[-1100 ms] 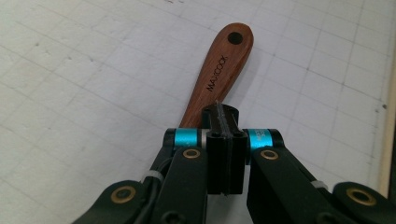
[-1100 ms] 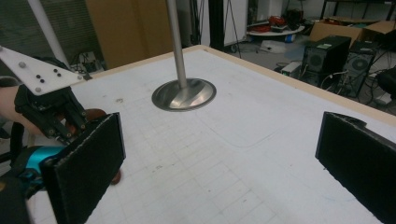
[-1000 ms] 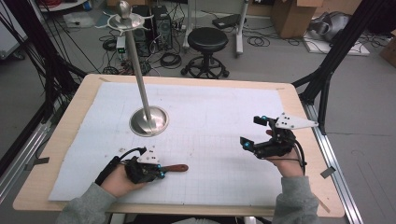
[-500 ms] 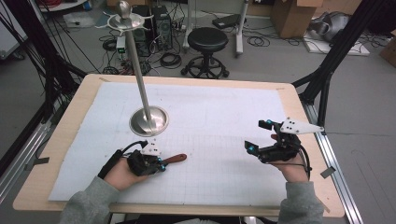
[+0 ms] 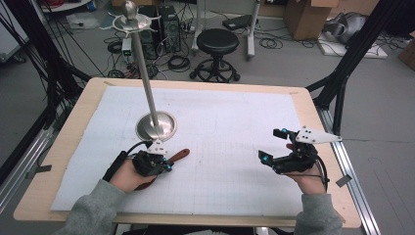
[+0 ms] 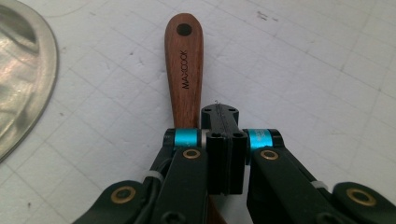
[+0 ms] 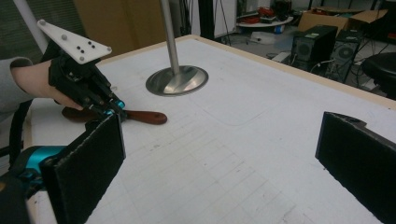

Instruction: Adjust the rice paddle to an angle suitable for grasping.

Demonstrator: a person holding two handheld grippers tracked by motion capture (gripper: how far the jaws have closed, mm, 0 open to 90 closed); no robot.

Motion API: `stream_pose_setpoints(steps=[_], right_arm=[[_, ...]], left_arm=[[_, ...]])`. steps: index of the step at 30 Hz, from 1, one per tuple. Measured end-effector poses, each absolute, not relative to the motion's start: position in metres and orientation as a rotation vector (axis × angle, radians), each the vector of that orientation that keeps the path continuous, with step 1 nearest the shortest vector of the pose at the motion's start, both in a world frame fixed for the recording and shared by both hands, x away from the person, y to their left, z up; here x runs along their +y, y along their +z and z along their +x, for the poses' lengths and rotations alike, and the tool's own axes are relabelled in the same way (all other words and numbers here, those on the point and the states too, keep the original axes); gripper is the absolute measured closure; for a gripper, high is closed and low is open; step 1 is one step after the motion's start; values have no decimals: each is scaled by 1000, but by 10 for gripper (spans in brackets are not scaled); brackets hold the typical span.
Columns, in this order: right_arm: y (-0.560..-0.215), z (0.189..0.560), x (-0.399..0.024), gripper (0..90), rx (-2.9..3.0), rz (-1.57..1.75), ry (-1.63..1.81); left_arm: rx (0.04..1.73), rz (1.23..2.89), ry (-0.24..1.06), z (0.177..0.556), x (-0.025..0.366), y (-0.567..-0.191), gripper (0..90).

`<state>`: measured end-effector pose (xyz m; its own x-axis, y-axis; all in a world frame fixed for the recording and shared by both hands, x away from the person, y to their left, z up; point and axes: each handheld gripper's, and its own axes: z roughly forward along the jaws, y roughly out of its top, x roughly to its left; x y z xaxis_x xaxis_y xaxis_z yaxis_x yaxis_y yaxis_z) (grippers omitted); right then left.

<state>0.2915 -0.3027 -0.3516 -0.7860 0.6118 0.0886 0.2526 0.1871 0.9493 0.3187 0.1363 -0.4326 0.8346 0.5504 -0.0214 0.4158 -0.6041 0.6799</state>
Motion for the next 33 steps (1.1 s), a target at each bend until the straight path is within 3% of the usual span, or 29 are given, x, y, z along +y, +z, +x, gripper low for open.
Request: stream_pose_setpoints(steps=[8, 21, 33], right_arm=[[-353, 292, -301, 1, 2167, 821, 1625], [-353, 295, -302, 1, 2161, 824, 1631], [-352, 292, -306, 1, 2157, 832, 1626]], left_arm=[[711, 2269, 229, 319, 140, -429, 886], [672, 2197, 278, 316, 151, -408, 702], [664, 2194, 260, 320, 148, -404, 396]])
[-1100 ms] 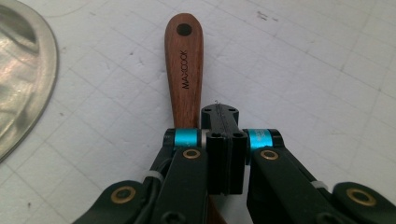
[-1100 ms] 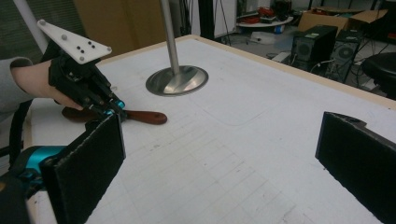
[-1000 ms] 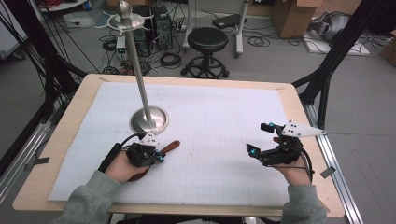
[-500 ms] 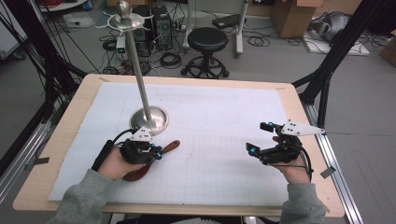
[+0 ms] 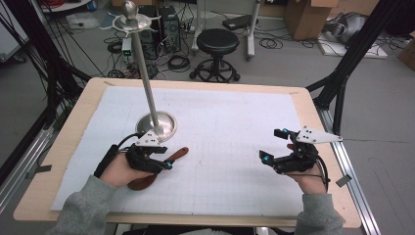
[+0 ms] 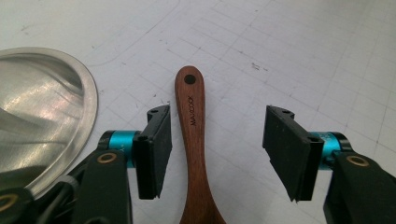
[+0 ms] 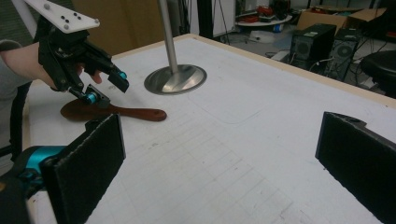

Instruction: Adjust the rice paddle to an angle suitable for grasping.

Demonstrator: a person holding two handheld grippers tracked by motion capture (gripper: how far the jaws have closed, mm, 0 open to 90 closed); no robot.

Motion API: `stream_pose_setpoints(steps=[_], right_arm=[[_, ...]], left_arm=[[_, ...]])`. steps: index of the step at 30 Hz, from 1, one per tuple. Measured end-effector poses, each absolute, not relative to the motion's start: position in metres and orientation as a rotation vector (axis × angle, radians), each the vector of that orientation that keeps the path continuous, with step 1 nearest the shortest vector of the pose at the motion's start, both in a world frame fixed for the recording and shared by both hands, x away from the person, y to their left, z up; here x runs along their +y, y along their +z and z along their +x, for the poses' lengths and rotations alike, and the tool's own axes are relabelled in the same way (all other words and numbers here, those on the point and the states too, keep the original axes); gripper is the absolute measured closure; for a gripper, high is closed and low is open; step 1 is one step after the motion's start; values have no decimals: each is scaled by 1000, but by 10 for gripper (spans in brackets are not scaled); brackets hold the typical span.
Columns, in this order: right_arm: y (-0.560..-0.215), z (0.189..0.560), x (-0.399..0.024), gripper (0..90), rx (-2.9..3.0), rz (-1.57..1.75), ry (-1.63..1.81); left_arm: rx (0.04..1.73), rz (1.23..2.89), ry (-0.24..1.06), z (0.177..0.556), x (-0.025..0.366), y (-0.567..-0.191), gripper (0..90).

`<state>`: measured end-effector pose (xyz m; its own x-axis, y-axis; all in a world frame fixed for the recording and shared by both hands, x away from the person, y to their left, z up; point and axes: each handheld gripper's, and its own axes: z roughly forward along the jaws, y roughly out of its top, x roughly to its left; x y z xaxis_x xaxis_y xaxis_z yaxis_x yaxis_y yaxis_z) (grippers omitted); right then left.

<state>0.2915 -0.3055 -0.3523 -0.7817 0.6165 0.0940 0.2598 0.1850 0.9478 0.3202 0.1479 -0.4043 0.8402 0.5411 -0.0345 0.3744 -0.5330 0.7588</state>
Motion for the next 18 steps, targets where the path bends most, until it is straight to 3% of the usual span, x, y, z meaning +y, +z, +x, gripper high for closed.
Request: stream_pose_setpoints(steps=[1, 6, 18], right_arm=[[-352, 291, -306, 1, 2157, 829, 1626], [-352, 289, -308, 1, 2160, 836, 1620], [-353, 283, -315, 1, 2148, 848, 1610]], left_arm=[[675, 2204, 249, 321, 148, -404, 336], [742, 2230, 225, 325, 146, -407, 236], [716, 2326, 193, 332, 140, -416, 221]])
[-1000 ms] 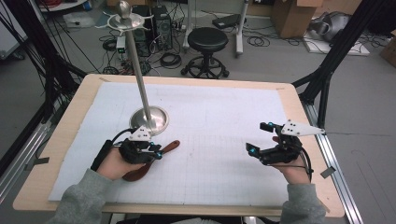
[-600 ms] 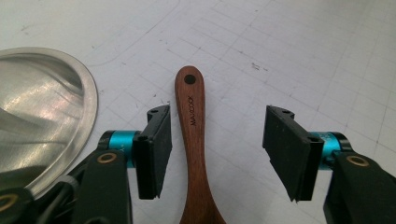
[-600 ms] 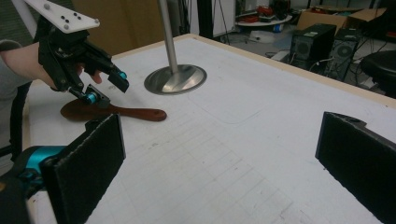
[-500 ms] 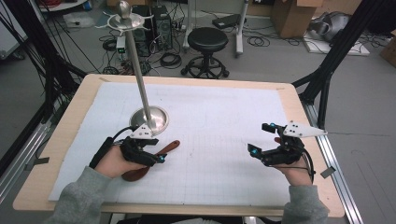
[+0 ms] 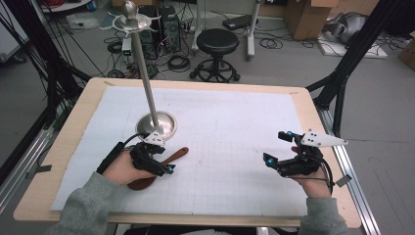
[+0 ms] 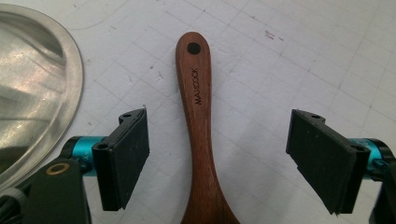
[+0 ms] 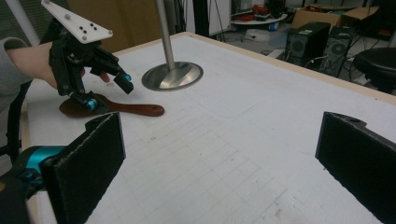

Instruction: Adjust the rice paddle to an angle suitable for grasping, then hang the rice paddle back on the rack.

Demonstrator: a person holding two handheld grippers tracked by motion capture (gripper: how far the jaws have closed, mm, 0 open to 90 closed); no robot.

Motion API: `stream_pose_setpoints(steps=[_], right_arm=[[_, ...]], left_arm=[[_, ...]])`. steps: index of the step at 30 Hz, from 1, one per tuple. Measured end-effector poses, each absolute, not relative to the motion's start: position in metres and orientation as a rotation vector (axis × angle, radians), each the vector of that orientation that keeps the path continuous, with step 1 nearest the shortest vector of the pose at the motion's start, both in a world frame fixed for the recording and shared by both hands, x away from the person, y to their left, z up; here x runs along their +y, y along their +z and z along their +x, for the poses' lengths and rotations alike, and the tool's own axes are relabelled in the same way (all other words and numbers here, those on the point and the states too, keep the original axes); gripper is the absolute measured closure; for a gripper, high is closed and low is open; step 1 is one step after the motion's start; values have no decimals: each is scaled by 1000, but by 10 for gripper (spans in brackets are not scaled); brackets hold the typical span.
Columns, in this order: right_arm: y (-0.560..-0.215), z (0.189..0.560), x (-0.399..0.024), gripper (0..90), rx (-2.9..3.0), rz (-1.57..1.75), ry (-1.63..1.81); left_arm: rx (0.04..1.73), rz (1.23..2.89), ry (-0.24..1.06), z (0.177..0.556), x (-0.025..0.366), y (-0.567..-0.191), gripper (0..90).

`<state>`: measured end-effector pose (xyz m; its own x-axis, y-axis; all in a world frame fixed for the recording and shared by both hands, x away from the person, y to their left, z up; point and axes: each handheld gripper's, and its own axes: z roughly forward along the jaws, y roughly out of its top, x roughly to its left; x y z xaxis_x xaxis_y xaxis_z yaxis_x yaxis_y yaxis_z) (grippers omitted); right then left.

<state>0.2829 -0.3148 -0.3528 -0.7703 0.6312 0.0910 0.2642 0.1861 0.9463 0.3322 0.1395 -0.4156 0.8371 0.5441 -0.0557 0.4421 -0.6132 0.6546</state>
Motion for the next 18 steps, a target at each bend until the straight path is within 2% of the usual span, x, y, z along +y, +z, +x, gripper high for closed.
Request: stream_pose_setpoints(steps=[18], right_arm=[[-354, 281, -317, 1, 2150, 853, 1607]], left_arm=[[731, 2416, 228, 336, 138, -421, 266]])
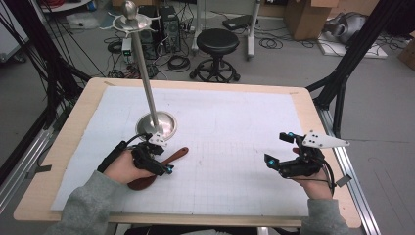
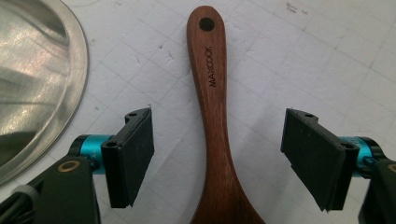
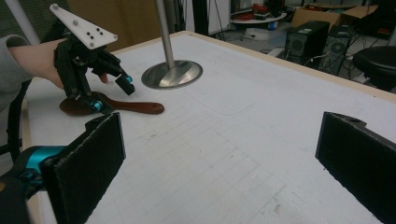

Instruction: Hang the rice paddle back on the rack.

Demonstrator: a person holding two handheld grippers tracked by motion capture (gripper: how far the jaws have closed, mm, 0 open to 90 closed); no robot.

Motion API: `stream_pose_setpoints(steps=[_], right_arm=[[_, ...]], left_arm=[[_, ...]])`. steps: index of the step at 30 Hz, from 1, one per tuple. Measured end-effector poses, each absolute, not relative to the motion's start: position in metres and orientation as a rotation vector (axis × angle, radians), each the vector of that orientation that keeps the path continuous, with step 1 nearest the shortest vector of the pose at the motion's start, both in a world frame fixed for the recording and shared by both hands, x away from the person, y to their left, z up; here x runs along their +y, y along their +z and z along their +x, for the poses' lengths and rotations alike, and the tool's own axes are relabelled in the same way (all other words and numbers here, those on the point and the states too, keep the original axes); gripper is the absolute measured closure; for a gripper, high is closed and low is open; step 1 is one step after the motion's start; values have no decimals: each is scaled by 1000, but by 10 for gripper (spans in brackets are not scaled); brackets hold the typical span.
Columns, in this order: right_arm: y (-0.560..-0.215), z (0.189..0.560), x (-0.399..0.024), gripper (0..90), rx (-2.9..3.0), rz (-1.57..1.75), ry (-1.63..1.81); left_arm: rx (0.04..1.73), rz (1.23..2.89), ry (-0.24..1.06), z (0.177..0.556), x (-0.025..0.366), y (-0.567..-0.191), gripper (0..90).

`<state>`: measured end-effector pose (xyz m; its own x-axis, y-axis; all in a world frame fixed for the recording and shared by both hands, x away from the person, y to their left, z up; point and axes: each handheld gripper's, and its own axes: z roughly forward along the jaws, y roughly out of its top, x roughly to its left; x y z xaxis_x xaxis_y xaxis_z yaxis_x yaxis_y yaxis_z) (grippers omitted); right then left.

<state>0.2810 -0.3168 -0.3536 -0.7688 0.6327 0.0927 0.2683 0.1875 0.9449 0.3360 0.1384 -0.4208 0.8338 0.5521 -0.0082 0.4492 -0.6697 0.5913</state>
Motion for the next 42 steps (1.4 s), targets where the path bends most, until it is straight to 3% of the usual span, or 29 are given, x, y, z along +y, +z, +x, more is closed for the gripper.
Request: stream_pose_setpoints(steps=[17, 28, 42], right_arm=[[-355, 281, -317, 1, 2157, 856, 1603], [-356, 281, -316, 1, 2169, 854, 1602], [-356, 281, -314, 1, 2182, 846, 1606]], left_arm=[[733, 2444, 224, 337, 135, -426, 314], [767, 2462, 220, 335, 136, -421, 558], [760, 2491, 202, 337, 136, -418, 717]])
